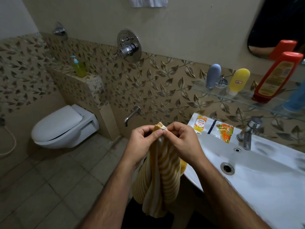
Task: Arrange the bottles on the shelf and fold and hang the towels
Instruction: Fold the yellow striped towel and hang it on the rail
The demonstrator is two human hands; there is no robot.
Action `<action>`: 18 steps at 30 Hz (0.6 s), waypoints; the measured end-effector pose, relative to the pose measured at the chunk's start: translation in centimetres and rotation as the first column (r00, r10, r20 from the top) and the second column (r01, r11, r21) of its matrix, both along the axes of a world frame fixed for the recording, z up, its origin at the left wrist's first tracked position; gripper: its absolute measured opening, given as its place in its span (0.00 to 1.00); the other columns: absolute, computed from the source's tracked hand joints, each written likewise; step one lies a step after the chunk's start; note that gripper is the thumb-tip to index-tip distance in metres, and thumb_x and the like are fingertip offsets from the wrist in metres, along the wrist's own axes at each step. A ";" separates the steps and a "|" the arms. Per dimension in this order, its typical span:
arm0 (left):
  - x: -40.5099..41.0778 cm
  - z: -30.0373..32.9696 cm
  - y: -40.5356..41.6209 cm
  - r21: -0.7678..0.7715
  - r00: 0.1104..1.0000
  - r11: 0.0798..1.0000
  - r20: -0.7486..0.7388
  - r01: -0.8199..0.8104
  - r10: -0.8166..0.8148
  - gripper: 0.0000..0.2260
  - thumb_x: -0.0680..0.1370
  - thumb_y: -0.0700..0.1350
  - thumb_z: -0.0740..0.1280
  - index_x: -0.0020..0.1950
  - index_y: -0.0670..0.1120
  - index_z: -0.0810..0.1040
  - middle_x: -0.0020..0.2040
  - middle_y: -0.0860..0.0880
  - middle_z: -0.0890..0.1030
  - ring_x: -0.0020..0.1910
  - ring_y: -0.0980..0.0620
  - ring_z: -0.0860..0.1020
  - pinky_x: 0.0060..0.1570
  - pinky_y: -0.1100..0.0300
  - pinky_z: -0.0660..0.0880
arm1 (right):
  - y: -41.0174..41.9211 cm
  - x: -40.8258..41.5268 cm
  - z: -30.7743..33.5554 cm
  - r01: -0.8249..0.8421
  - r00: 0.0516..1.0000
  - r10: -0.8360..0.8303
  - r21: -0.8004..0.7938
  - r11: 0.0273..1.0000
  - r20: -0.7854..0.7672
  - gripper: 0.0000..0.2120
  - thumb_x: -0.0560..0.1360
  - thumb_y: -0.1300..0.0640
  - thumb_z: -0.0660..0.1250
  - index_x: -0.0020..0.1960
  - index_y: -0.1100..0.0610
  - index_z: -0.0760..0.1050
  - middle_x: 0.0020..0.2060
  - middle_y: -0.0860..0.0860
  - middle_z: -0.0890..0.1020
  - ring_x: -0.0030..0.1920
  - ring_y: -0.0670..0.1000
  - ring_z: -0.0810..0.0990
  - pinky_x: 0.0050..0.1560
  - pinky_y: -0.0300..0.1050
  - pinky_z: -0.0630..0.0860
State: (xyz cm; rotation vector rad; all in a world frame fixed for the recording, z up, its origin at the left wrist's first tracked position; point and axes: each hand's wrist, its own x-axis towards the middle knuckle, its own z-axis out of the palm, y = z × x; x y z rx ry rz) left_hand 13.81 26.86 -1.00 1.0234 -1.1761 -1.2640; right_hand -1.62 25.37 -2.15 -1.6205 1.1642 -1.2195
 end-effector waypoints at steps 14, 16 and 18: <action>2.5 2.4 -1.1 -0.280 0.919 0.956 0.393 0.084 0.034 0.03 0.70 0.39 0.76 0.42 0.42 0.85 0.41 0.47 0.84 0.44 0.51 0.82 0.47 0.58 0.78 | 0.7 -1.2 0.5 -0.576 0.808 0.428 0.393 0.716 0.405 0.14 0.80 0.59 0.62 0.65 0.58 0.75 0.53 0.54 0.83 0.53 0.52 0.83 0.48 0.41 0.79; 2.6 2.9 -1.1 -0.253 0.879 0.958 0.477 0.137 0.000 0.04 0.71 0.38 0.75 0.44 0.43 0.85 0.42 0.49 0.85 0.44 0.51 0.82 0.48 0.58 0.79 | 1.0 -0.6 0.1 -0.549 0.812 0.362 0.391 0.739 0.457 0.09 0.79 0.63 0.63 0.58 0.61 0.76 0.48 0.56 0.84 0.46 0.50 0.84 0.43 0.40 0.79; 2.7 3.3 -1.1 -0.254 0.845 0.955 0.535 0.151 0.009 0.04 0.71 0.37 0.75 0.45 0.43 0.85 0.41 0.50 0.85 0.44 0.54 0.82 0.47 0.61 0.78 | 1.0 -0.2 -0.3 -0.463 0.849 0.264 0.404 0.789 0.457 0.04 0.77 0.66 0.67 0.51 0.61 0.78 0.41 0.56 0.85 0.39 0.50 0.84 0.37 0.39 0.79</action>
